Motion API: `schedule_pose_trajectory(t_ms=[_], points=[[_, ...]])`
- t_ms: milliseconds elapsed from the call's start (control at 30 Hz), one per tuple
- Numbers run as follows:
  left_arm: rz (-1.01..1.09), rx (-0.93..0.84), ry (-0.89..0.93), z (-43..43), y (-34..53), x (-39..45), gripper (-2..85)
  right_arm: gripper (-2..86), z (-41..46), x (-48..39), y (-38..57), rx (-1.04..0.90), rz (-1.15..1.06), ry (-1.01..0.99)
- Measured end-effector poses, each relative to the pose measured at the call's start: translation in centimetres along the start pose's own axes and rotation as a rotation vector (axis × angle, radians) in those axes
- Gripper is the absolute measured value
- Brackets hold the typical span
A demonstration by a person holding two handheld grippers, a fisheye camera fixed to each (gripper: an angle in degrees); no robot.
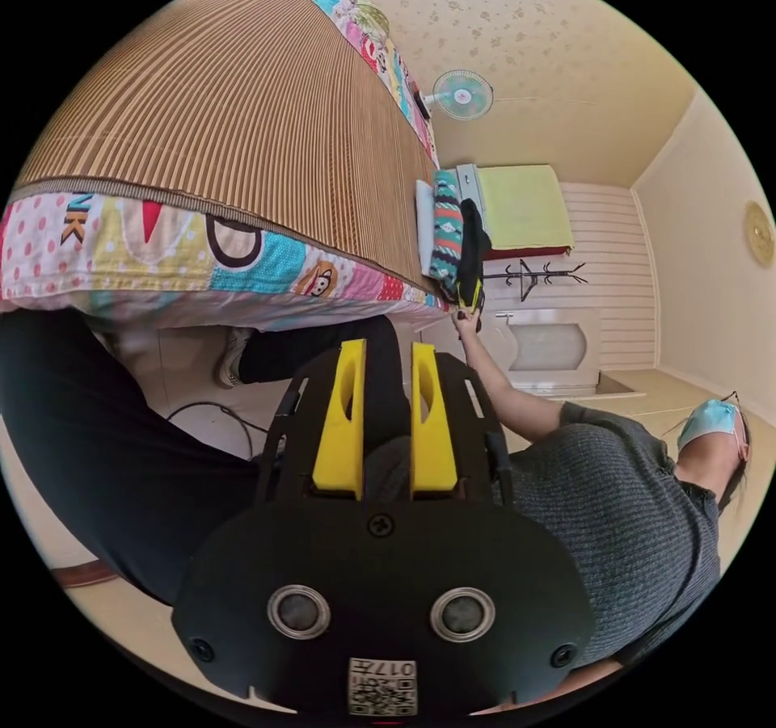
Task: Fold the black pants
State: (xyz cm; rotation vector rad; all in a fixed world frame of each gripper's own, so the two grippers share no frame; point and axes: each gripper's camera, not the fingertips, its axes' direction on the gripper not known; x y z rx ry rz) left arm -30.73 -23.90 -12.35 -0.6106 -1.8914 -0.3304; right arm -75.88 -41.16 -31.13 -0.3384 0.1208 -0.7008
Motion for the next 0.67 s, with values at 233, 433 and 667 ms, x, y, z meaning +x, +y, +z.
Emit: schedule_pose_trajectory(t_ms=[233,433,667], points=[[-0.004,0.075,-0.057,-0.2,-0.1,0.6,8.7,1.9,-11.5,3.9,13.5,0.201,0.057,-0.016],[-0.012,0.211,-0.161,-1.6,1.1,0.9,7.8,0.6,-11.0,6.6,22.0,0.211,0.159,-0.261],[0.042,0.588,-0.595,-11.7,0.5,2.9,11.4,0.5,-4.6,3.2,22.1,0.038,0.051,-0.503]])
